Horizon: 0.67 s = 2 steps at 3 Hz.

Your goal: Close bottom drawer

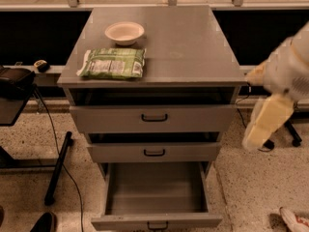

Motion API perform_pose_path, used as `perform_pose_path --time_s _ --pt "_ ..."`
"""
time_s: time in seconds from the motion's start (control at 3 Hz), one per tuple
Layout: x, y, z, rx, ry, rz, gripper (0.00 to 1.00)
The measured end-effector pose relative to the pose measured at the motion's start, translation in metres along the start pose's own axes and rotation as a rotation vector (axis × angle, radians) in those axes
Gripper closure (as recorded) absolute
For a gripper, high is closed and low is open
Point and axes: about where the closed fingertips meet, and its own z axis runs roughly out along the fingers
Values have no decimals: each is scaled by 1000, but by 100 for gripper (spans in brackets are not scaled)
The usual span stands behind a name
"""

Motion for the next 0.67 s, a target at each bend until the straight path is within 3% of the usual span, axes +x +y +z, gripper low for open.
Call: perform_pose_path --time_s 0.33,0.67 --pt "-2 42 43 -18 -125 43 0" --pt "24 60 69 2 -150 126 0"
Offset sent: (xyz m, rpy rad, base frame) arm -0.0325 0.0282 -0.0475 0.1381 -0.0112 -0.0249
